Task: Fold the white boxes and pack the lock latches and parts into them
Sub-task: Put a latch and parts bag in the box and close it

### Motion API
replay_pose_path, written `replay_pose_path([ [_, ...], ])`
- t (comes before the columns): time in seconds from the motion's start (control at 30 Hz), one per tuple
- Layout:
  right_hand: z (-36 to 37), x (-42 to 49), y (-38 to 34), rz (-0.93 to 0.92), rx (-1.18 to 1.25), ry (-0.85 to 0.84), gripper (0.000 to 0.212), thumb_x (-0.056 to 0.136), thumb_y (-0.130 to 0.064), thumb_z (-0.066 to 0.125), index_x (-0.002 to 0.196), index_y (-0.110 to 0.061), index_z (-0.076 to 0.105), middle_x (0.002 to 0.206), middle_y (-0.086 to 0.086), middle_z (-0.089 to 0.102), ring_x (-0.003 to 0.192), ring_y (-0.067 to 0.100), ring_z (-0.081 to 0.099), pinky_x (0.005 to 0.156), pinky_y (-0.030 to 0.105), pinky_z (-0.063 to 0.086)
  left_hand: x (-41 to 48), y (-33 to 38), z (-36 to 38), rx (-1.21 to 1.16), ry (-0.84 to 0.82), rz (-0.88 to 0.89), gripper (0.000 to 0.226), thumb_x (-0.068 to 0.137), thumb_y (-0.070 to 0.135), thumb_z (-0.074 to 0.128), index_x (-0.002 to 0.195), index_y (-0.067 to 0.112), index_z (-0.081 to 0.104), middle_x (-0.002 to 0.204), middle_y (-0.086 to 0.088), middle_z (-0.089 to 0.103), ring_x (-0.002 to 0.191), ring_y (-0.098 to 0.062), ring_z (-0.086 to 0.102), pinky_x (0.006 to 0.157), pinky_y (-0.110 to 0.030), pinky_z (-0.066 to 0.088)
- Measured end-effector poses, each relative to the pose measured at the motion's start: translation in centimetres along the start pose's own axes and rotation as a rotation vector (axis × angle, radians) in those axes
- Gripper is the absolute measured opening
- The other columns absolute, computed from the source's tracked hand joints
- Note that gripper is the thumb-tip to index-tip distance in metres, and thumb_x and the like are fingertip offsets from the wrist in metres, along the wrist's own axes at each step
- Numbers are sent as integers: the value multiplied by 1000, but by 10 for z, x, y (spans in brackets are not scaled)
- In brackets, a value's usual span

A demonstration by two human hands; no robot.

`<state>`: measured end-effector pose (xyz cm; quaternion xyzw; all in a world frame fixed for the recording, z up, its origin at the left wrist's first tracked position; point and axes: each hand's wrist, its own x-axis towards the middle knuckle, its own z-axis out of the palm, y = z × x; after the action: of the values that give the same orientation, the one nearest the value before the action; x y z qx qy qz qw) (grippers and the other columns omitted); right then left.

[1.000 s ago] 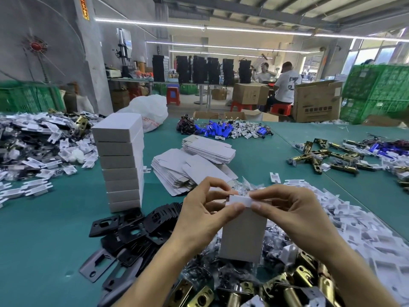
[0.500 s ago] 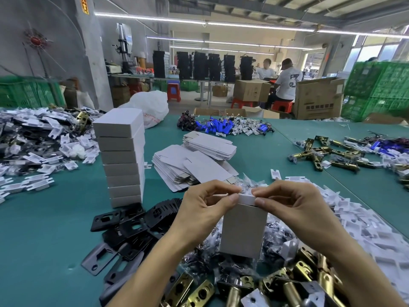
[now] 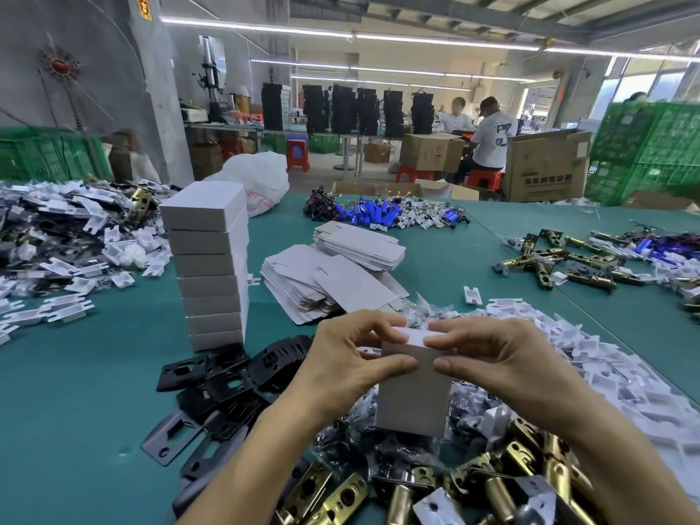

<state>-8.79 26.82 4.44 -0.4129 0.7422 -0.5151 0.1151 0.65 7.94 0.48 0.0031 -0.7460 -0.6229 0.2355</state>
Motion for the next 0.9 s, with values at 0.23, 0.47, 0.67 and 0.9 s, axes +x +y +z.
replay_pose_path([
  [0.23, 5, 1, 1, -55, -11, -12, 24, 77, -16, 76, 93, -33, 78, 100, -7, 76, 94, 15, 73, 82, 38, 60, -3, 1, -1, 208, -130, -38, 43, 76, 29, 86, 112, 42, 65, 108, 11, 69, 96, -9, 68, 78, -32, 59],
  [0.47, 11, 1, -7, -179, -21, -6, 18, 71, -19, 80, 86, -26, 77, 97, -4, 76, 89, 16, 73, 78, 35, 59, -3, 31, -2, 947, -67, 38, 47, 64, 70, 66, 91, 35, 52, 75, 10, 59, 74, -16, 58, 58, -31, 47],
  [0.67, 12, 4, -8, -130, 63, 191, 39, 71, -30, 78, 108, -32, 65, 112, -8, 71, 103, 12, 69, 86, 29, 56, -1, 29, 1, 666, 78, -12, 44, 76, 62, 69, 78, 26, 45, 74, 6, 59, 69, -14, 58, 57, -36, 47],
  [0.9, 13, 9, 1, 277, 356, 141, 45, 77, -43, 60, 112, -17, 65, 98, 7, 76, 82, 27, 75, 66, 31, 61, 7, 31, -2, -279, 265, -353, 29, 91, 38, 69, 109, 17, 61, 107, -11, 70, 83, -22, 74, 62, -44, 62],
])
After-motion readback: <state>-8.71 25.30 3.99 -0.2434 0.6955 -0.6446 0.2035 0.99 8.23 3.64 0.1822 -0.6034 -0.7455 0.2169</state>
